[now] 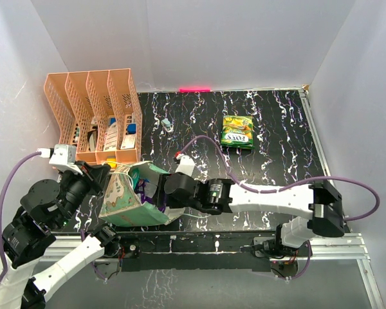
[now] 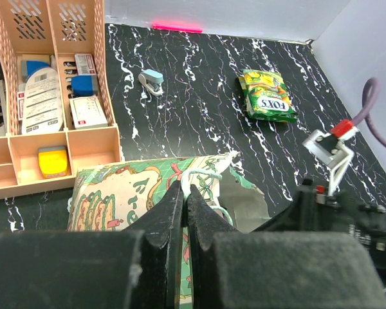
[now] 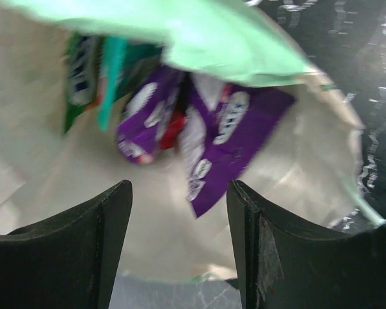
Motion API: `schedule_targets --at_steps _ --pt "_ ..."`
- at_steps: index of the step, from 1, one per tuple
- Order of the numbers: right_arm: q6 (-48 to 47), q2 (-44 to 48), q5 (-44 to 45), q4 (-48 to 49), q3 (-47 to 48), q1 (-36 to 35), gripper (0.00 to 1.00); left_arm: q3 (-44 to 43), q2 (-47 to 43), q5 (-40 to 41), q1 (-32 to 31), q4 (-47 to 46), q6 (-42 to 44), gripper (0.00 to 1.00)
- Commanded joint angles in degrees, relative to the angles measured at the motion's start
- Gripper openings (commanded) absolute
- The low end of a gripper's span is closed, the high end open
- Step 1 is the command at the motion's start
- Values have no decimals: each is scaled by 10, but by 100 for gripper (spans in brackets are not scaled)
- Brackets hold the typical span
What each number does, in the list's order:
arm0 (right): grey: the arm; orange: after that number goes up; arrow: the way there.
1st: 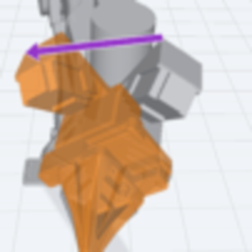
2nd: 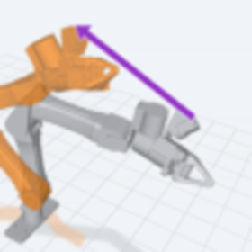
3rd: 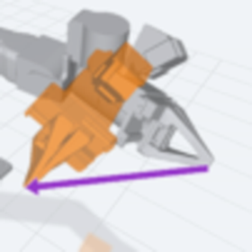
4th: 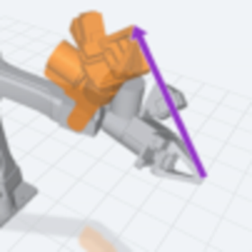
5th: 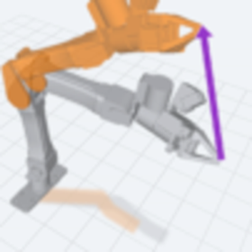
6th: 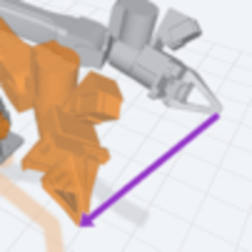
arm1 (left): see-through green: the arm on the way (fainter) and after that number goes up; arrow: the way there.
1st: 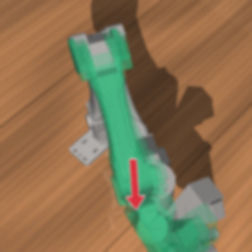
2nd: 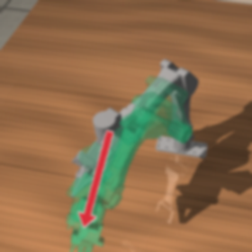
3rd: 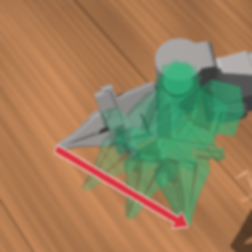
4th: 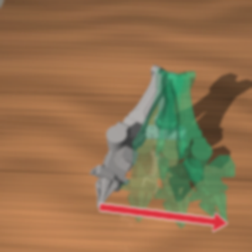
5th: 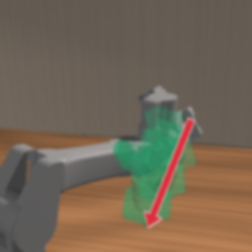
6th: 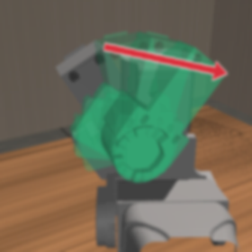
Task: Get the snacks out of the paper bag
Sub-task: Take out the snack from the paper bag.
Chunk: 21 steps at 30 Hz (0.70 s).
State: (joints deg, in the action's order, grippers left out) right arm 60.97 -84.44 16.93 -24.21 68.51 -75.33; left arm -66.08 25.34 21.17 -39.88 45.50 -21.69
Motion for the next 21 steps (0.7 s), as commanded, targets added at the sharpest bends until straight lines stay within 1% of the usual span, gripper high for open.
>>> schedule_targets --at_steps 1,6,10,15,21 --pt "127 -8 130 -48 22 -2 62 -19 -5 1 -2 -4 2 0" --pt "175 -6 139 -25 -27 -3 55 -20 -11 3 -2 -4 5 0" --pt "191 -43 149 -31 -17 -3 54 -15 -15 -4 -2 -10 3 0" --pt "226 -94 161 -65 7 -3 56 -4 -18 -25 -2 -32 0 0" --pt "229 -131 160 -49 23 -2 57 20 -35 -39 -2 -46 -5 0"
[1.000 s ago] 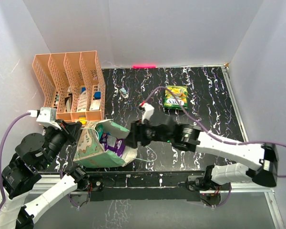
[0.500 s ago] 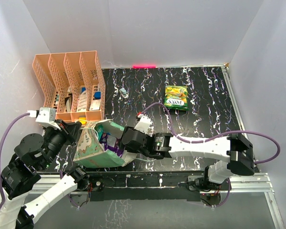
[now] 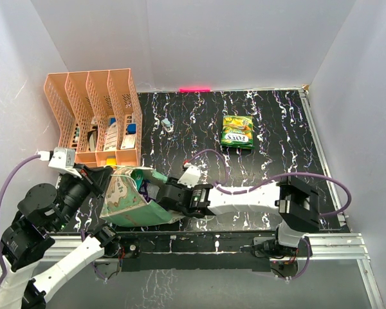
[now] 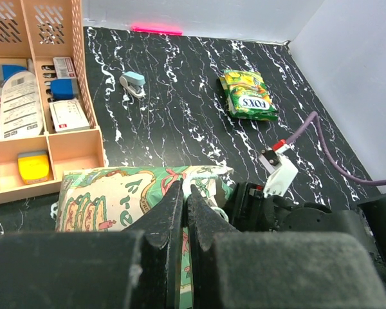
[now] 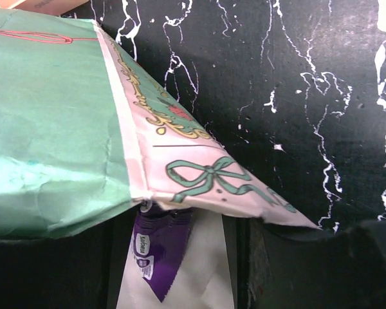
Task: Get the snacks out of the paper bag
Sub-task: Take out the snack from the paper bag.
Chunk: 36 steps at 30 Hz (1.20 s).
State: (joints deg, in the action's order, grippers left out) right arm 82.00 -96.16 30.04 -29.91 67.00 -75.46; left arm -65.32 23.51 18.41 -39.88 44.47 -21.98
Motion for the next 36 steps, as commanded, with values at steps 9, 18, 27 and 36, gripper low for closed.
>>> schedule_targets --at_steps 9,18,27,36 --pt "29 -85 37 51 88 1 53 20 -31 -43 -2 -58 14 0" --pt "19 -115 41 53 130 3 24 27 -54 -55 -2 -57 22 0" --pt "-54 -49 27 71 116 4 7 32 -71 -50 -2 -42 23 0" --pt "-181 18 10 114 118 4 7 31 -77 -39 -2 -24 21 0"
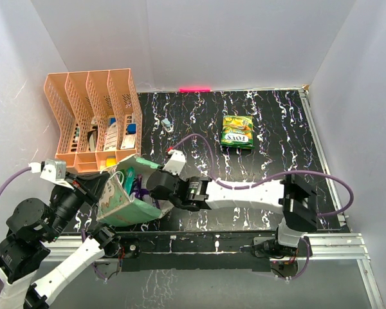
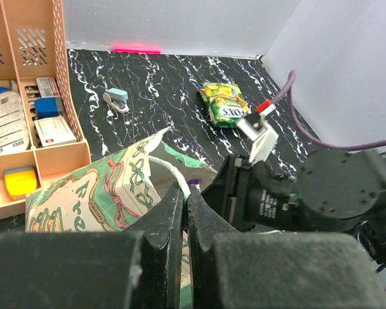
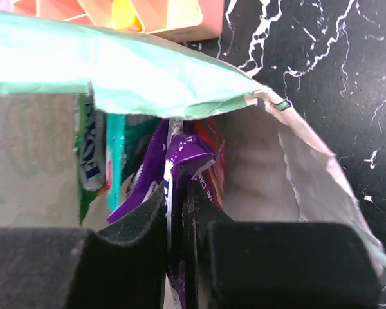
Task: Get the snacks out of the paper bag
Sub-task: Take out the snack from the paper bag.
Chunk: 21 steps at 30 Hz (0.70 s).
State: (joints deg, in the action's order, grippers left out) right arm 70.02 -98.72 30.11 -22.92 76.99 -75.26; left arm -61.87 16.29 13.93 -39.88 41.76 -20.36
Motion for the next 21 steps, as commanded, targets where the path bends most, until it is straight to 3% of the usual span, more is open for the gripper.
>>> schedule_targets --at_steps 1,21 --pt "-69 49 10 43 19 1 7 -5 -5 11 -2 7 3 0" --pt "-292 255 -8 81 26 3 7 -14 9 82 -2 42 -4 0"
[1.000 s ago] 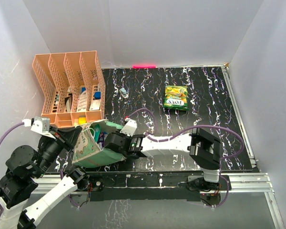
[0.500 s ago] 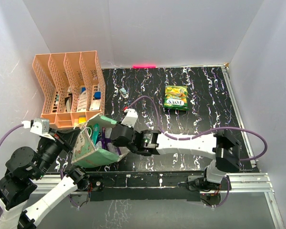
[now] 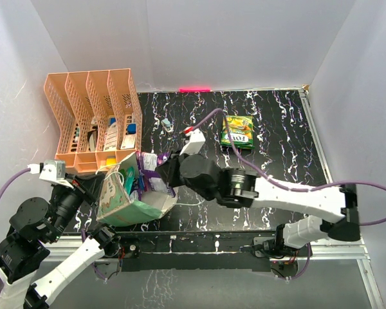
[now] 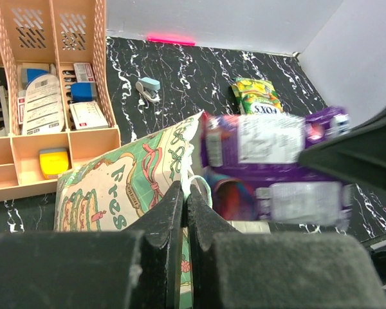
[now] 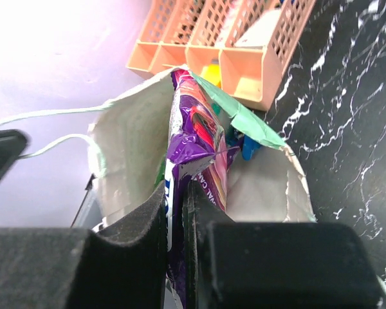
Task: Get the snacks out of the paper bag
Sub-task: Take out the snack from the paper bag, then place the snack at the center of the board.
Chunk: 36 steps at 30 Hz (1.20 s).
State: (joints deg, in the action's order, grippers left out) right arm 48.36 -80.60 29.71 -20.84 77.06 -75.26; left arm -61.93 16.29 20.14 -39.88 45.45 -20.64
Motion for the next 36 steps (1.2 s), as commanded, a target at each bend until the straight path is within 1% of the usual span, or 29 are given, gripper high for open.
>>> schedule_targets --at_steps 1,3,7,10,11,13,14,15,16,17,20,22,23,25,28,29,30,32,34,36 --pt "-92 91 -8 61 23 3 7 -11 9 23 -2 5 -1 0" --pt "-111 125 4 56 12 3 7 -9 11 27 -2 4 0 0" --pt "-139 198 77 65 -41 3 7 -5 14 35 -2 4 2 0" --pt "-209 225 150 85 -77 3 7 1 17 40 -2 6 2 0" --pt "-240 228 188 91 -87 3 7 3 18 40 -2 8 3 0" --pt "-296 223 292 112 -110 7 7 4 20 41 -2 12 3 0" --pt "-311 216 346 121 -123 15 7 3 22 42 -2 13 3 0" --pt "-318 208 377 127 -131 38 7 2 24 42 -2 15 4 0" --pt "-323 196 370 133 -138 82 7 2 25 44 -2 16 4 0" --pt "-317 185 326 136 -143 139 7 1 27 45 -2 17 4 0" --pt "-205 159 170 130 -164 306 7 2 30 46 -2 14 3 0" --pt "-171 144 88 187 -189 378 7 2 33 46 -2 12 1 0" --pt "-156 136 65 217 -198 405 7 2 33 46 -2 11 0 0" --pt "-94 121 64 264 -217 438 7 5 35 45 -2 8 -1 0" --pt "-26 95 33 354 -243 491 7 7 39 45 -2 5 3 0" --pt "6 87 34 383 -254 502 7 7 40 46 -3 4 4 0" --pt "38 79 32 416 -267 512 7 8 42 46 -2 4 5 0" --pt "71 57 16 506 -291 530 7 8 44 42 -2 3 6 0" --pt "120 32 22 527 -291 544 7 8 45 39 -2 4 8 0" --pt "168 8 46 546 -291 551 7 9 42 41 -2 6 7 0"
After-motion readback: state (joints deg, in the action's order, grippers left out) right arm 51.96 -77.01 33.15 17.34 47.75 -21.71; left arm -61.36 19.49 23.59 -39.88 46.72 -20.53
